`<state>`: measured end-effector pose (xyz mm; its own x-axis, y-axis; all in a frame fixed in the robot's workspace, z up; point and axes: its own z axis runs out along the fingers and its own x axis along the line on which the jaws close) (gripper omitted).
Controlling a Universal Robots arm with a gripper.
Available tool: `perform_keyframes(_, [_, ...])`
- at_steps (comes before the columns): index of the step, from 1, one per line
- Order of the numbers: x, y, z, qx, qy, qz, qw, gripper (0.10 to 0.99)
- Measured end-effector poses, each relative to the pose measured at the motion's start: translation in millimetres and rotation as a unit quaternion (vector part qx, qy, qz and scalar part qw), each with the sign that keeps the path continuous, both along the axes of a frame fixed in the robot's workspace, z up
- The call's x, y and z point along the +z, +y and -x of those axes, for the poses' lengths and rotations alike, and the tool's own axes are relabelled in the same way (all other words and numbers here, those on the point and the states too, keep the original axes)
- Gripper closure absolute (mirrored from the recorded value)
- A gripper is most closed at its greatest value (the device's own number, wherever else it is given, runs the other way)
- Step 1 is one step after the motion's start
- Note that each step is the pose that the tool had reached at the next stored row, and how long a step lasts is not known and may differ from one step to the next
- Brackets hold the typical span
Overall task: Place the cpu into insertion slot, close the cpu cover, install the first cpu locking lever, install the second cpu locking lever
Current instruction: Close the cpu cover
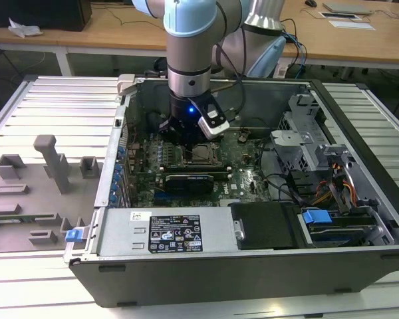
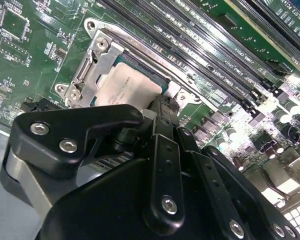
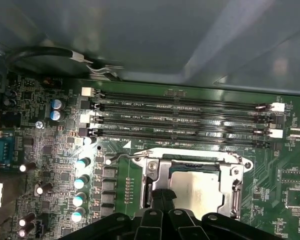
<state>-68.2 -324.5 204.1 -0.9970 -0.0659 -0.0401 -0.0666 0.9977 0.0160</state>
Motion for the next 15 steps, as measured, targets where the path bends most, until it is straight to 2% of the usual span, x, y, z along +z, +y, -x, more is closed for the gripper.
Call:
perform_keyframes(4, [6.6, 0.0, -0.3, 0.000, -0.0001, -0.0001, 1.0000, 0.980])
perform_keyframes(8, [6.7, -0.5, -14.5, 0.000, 0.0036, 0.0000, 1.0000, 0.980])
perform_keyframes(12, [7.5, -0.6, -21.8, 0.000, 0.0055, 0.0001, 1.0000, 0.980])
perform_keyframes(15, [18.0, -0.6, -22.0, 0.000, 0.0055, 0.0000, 1.0000, 0.980])
